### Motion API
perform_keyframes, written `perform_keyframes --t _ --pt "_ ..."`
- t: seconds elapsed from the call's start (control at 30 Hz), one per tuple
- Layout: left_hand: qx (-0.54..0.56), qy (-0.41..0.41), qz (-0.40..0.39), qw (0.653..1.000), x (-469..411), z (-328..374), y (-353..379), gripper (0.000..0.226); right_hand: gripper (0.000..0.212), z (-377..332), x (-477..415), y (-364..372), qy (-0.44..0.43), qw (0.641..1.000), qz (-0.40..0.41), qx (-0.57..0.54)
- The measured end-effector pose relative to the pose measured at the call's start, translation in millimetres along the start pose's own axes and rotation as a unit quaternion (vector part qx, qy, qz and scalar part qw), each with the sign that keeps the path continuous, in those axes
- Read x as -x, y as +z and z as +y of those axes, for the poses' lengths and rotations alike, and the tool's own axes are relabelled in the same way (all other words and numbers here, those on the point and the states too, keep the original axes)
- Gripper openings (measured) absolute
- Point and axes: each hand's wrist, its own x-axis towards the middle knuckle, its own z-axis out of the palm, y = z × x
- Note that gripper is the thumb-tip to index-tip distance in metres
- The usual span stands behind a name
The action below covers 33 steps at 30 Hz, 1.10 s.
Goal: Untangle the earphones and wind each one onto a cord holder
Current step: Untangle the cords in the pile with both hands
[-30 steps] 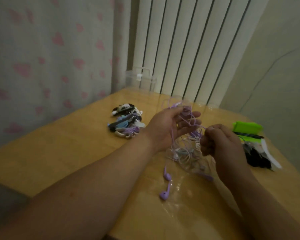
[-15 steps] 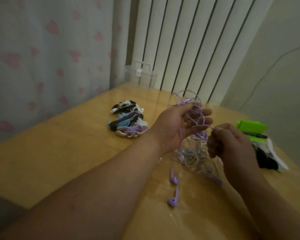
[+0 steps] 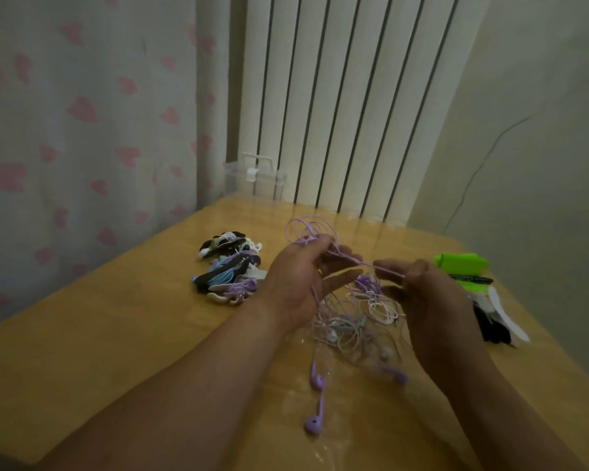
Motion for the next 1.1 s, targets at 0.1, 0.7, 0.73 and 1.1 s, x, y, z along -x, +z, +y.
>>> perform_keyframes --t 0.1,0.7,0.73,1.1 --pt "0.012 -0.012 -0.024 1.0 5 -1 2 0.016 0.028 -16 -2 -5 0.036 0.979 -0.014 -0.202" --pt "-0.329 -0.124 -0.255 0.901 29 -13 9 0.047 0.026 -27 1 -8 0.02 0.988 -0.049 -0.145" --pt "-0.362 -0.101 -0.25 0.893 31 -17 12 0.041 0.026 -25 2 -8 0.027 0.988 -0.042 -0.143" --pt "-0.328 -0.108 -0.273 0.898 29 7 -1 0.017 0.023 -25 -14 -33 0.103 0.938 0.032 -0.329"
